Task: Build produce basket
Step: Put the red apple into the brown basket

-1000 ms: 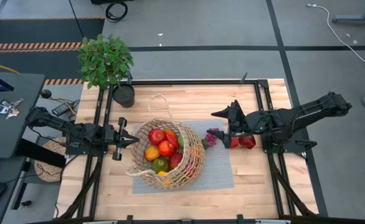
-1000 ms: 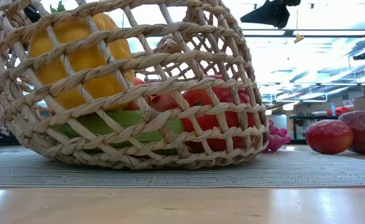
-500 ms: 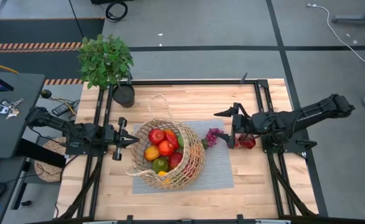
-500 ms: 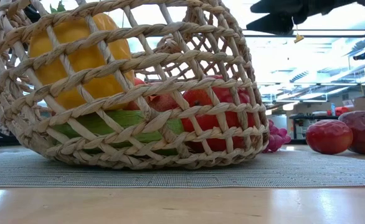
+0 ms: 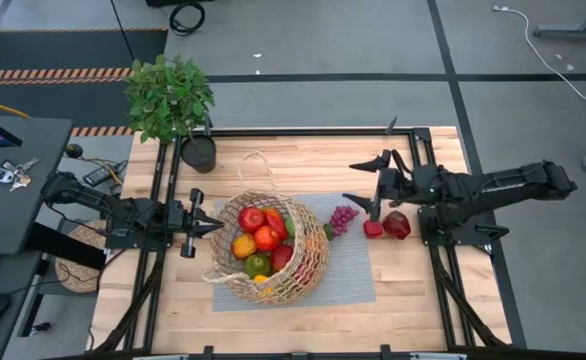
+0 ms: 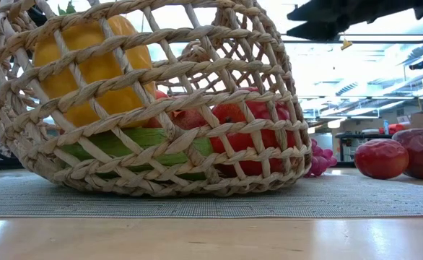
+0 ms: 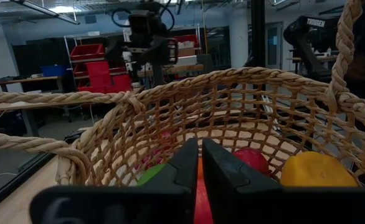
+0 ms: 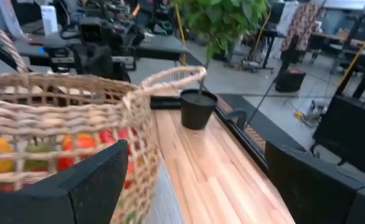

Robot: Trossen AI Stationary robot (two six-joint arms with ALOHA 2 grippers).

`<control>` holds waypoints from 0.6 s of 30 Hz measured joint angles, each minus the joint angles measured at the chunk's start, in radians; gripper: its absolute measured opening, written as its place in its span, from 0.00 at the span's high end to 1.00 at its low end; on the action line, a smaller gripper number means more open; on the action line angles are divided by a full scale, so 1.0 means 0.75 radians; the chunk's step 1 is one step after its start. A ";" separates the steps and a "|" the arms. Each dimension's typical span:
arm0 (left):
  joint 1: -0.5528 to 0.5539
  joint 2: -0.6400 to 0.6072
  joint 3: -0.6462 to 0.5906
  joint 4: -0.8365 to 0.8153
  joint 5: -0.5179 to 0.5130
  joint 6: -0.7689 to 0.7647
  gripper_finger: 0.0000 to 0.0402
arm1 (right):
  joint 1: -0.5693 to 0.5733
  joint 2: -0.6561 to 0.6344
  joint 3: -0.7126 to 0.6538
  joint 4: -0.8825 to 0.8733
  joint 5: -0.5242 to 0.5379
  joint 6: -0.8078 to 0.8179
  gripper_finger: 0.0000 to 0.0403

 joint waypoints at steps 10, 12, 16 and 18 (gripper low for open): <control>0.000 0.000 0.001 0.000 0.000 0.000 0.91 | -0.286 0.032 0.000 -0.048 -0.293 0.062 0.06; 0.000 0.001 0.001 0.000 0.000 0.000 0.92 | -0.318 0.032 0.000 -0.047 -0.335 0.062 0.06; 0.000 0.000 0.000 0.000 0.000 0.000 0.93 | -0.386 0.032 0.000 -0.048 -0.418 0.063 0.06; 0.000 0.001 0.001 0.000 0.000 0.000 0.93 | -0.427 0.032 0.000 -0.047 -0.469 0.067 0.06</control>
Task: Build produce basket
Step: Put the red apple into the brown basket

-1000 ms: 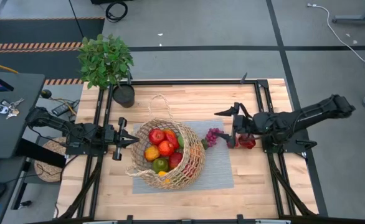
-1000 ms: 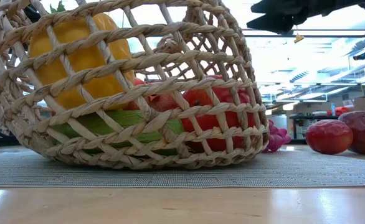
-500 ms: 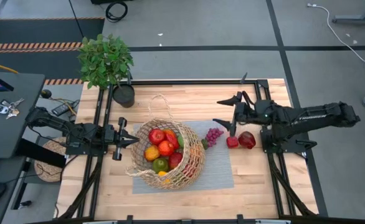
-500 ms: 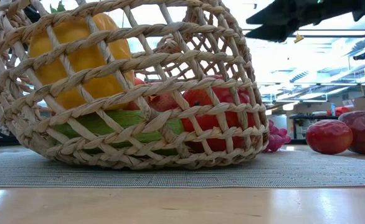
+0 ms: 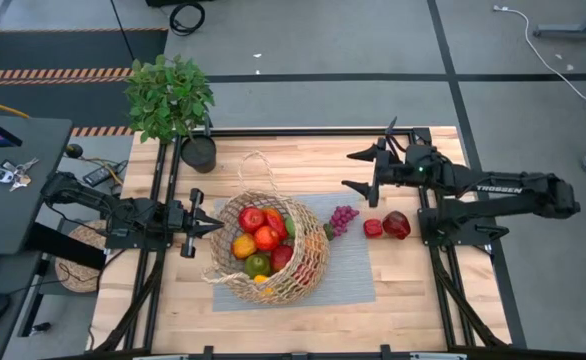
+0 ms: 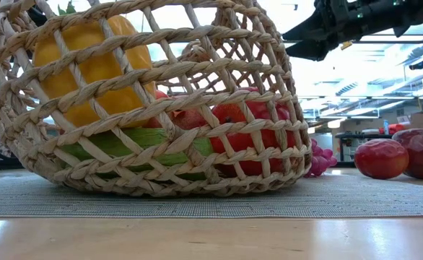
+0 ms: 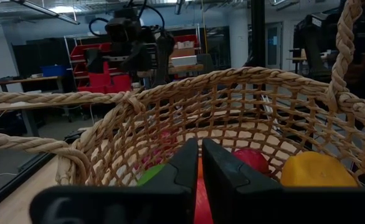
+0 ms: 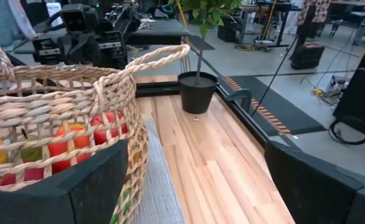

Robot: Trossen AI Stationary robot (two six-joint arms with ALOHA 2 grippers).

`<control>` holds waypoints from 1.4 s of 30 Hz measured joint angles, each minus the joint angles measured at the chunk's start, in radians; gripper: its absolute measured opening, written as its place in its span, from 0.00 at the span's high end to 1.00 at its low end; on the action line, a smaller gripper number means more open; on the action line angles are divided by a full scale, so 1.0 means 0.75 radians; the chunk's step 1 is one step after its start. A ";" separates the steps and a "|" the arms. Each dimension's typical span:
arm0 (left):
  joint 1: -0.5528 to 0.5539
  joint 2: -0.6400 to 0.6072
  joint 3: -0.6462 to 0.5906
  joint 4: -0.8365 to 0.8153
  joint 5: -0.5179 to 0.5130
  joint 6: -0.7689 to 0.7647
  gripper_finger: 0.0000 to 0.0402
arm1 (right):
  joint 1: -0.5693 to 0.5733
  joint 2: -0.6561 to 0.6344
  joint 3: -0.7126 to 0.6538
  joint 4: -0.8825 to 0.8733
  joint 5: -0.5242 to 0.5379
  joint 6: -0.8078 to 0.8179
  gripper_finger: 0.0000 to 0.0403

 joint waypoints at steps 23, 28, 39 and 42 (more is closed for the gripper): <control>0.000 0.000 0.000 0.000 0.000 0.000 0.91 | -0.199 0.073 0.000 -0.260 0.100 0.085 0.06; 0.000 0.000 0.000 0.000 0.000 0.000 0.92 | -0.199 0.098 0.000 -0.312 0.035 0.124 0.06; 0.000 0.000 0.000 0.000 0.000 0.000 0.91 | -0.024 0.217 -0.009 -0.479 -0.314 0.109 0.06; 0.000 0.000 0.000 0.000 0.000 0.000 0.91 | 0.087 0.217 0.051 -0.561 -0.134 0.210 0.07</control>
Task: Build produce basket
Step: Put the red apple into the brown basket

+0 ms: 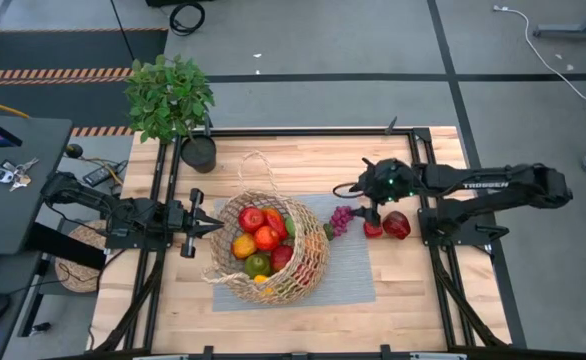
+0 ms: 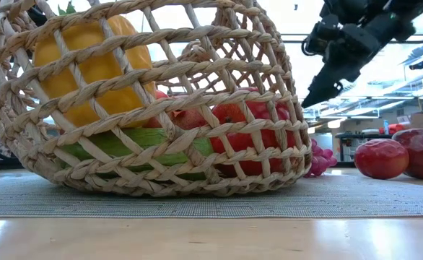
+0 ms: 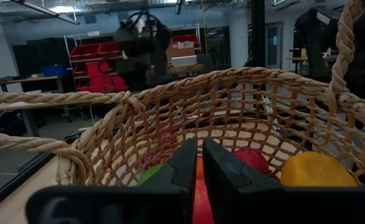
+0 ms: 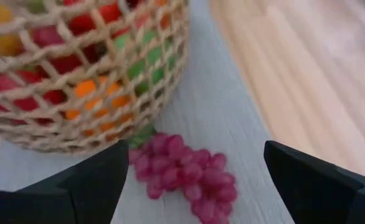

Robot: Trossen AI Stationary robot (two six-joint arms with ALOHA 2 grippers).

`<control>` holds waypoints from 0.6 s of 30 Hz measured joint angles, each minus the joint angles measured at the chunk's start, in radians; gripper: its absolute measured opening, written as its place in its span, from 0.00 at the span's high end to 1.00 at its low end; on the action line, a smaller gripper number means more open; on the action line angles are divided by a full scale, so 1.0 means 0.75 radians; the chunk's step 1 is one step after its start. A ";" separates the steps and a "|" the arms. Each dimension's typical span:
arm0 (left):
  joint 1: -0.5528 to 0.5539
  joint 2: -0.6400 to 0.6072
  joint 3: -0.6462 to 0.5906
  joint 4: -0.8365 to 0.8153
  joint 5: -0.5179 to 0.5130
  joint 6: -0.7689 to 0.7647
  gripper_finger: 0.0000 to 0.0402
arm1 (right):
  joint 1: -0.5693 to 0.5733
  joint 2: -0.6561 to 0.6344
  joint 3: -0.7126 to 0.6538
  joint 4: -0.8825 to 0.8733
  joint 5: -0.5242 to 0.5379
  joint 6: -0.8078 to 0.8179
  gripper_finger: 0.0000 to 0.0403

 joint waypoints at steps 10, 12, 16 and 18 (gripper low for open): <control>0.000 0.000 0.000 0.000 0.000 0.000 0.92 | 0.336 0.014 0.076 -0.380 0.250 0.100 0.07; 0.000 0.000 0.000 0.000 0.000 0.000 0.92 | 0.350 0.014 0.080 -0.424 0.278 0.123 0.07; 0.000 0.000 0.000 0.000 0.000 0.000 0.91 | 0.351 0.032 0.080 -0.490 0.312 0.224 0.03; 0.000 0.000 0.000 0.000 0.000 0.000 0.92 | 0.355 0.062 0.079 -0.511 0.316 0.257 0.01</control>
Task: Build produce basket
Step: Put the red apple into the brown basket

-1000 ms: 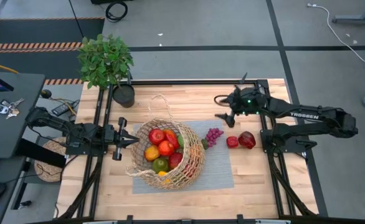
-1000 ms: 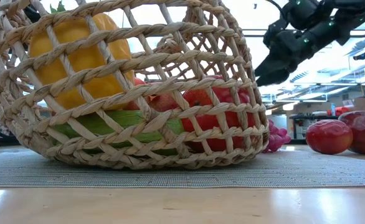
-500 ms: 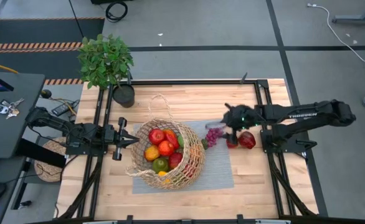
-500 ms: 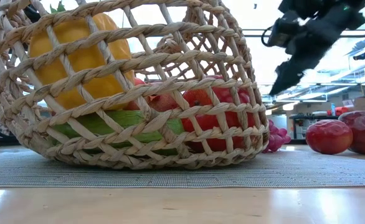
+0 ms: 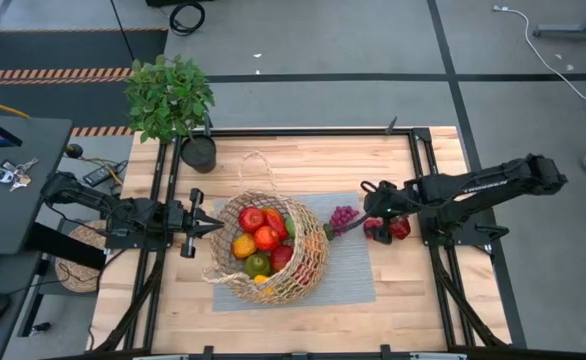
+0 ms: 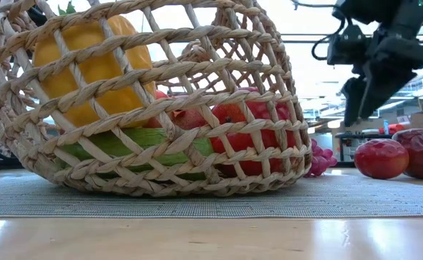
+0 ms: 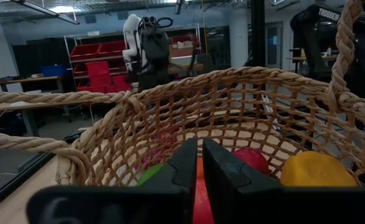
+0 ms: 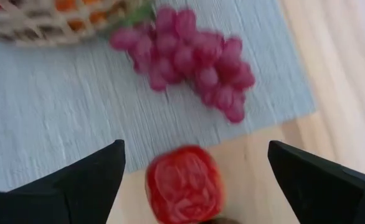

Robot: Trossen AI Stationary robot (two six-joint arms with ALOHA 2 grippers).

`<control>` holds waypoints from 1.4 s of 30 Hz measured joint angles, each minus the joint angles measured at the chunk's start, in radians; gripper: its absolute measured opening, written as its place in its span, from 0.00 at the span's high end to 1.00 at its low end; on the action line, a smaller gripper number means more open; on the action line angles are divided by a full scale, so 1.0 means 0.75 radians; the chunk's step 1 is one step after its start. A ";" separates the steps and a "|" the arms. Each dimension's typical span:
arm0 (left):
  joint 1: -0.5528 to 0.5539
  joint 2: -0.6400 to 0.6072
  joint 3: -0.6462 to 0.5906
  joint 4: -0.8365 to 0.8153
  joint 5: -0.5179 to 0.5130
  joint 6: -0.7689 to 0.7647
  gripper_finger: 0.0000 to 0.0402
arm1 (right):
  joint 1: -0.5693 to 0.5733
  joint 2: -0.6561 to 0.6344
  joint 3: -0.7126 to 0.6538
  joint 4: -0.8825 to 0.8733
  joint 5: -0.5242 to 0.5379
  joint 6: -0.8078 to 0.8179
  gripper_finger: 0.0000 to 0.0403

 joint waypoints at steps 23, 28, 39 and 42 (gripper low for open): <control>0.000 0.000 0.000 0.000 0.000 0.000 0.93 | 0.067 0.449 -0.006 -0.038 -0.039 -0.017 0.03; 0.000 -0.001 0.000 0.000 0.000 0.000 0.92 | 0.067 0.464 -0.006 -0.043 -0.032 -0.019 0.10; 0.000 0.000 0.000 0.000 0.000 0.000 0.93 | 0.067 0.459 0.040 -0.103 -0.019 -0.019 0.27; 0.000 0.000 0.000 0.000 0.000 0.000 0.93 | 0.067 0.459 0.076 -0.121 -0.006 -0.020 0.26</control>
